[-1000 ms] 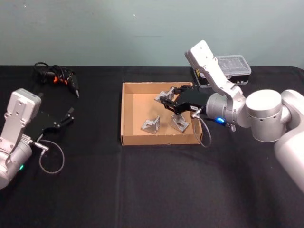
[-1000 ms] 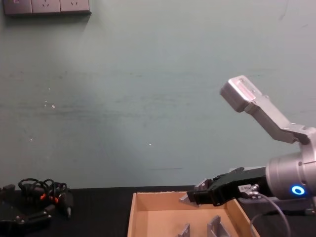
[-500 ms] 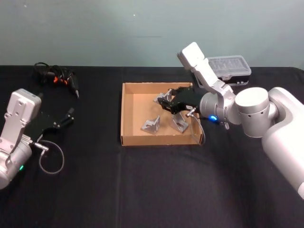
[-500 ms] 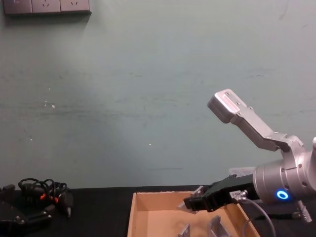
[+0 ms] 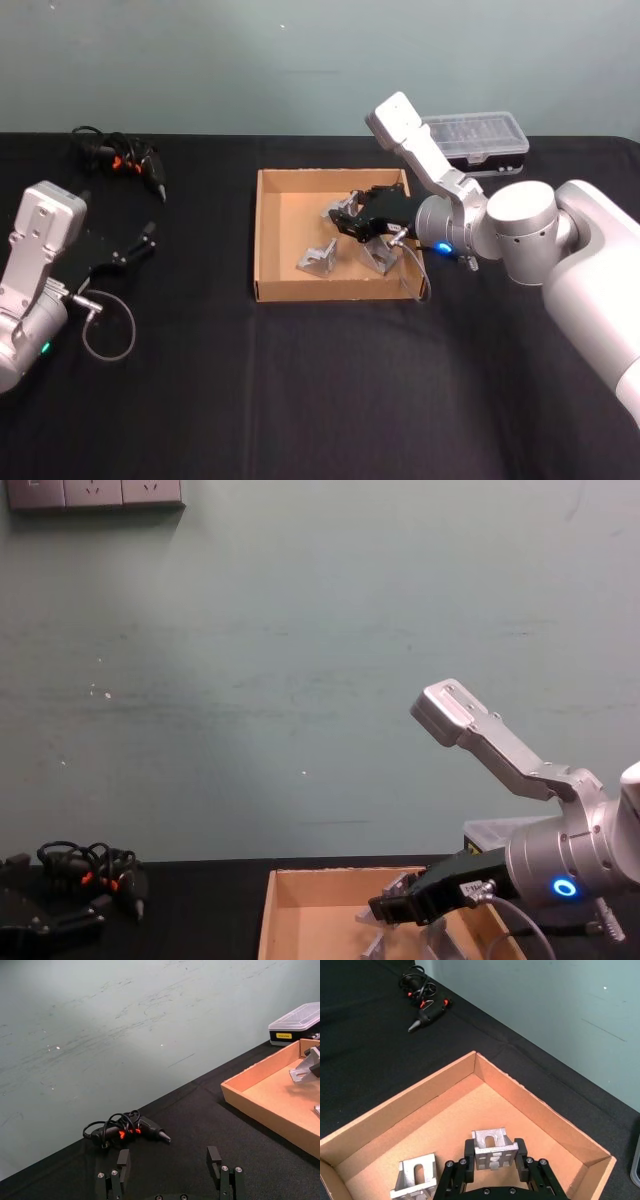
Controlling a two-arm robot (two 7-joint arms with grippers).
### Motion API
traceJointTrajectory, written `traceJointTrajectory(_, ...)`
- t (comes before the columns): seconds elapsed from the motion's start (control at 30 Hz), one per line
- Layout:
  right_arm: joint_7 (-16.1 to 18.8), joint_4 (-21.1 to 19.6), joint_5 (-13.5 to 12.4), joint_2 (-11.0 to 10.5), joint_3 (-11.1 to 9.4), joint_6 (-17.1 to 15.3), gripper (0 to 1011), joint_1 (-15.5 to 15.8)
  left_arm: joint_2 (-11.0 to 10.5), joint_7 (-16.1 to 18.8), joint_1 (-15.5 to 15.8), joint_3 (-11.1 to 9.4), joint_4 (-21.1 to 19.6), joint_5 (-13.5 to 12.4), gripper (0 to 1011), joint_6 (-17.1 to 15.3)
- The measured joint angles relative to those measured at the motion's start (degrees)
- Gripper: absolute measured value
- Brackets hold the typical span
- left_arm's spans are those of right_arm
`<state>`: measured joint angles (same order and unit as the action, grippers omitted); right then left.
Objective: Use one hand to pick up the angle iron from the table and place it into the box.
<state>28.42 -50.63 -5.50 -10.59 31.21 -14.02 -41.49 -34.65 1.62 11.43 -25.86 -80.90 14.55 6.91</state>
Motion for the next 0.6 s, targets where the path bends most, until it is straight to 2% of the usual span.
traceJointTrajectory(0.13, 0.2, 0.3, 0.3, 0.1, 0.0, 0.2, 540, 0.0, 0.0, 0.0, 0.0, 0.0, 0.0, 0.0, 1000, 0.0)
traceJointTrajectory(0.17, 0.2, 0.3, 0.4, 0.1, -0.1, 0.2, 596, 0.0, 0.0, 0.0, 0.0, 0.0, 0.0, 0.0, 1000, 0.0)
traceJointTrajectory(0.2, 0.2, 0.3, 0.4, 0.1, -0.1, 0.2, 596, 0.0, 0.0, 0.0, 0.0, 0.0, 0.0, 0.0, 1000, 0.0)
traceJointTrajectory(0.23, 0.2, 0.3, 0.5, 0.2, -0.2, 0.3, 664, 0.1, 0.0, 0.0, 0.0, 0.0, 0.0, 0.0, 1000, 0.0)
traceJointTrajectory(0.37, 0.2, 0.0, 0.6, 0.1, -0.5, 0.6, 762, 0.4, 0.0, 0.0, 0.0, 0.0, 0.0, 0.0, 1000, 0.0)
traceJointTrajectory(0.43, 0.0, -0.9, 0.5, -0.1, -1.0, 1.0, 855, 1.0, 0.0, 0.0, 0.0, 0.0, 0.0, 0.0, 1000, 0.0)
traceJointTrajectory(0.53, -0.4, -1.9, 0.5, -0.3, -1.4, 1.3, 908, 1.6, 0.0, 0.0, 0.0, 0.0, 0.0, 0.0, 1000, 0.0)
traceJointTrajectory(0.6, -0.9, -3.7, 0.5, -0.8, -1.9, 1.8, 982, 2.6, 0.0, 0.0, 0.0, 0.0, 0.0, 0.0, 1000, 0.0)
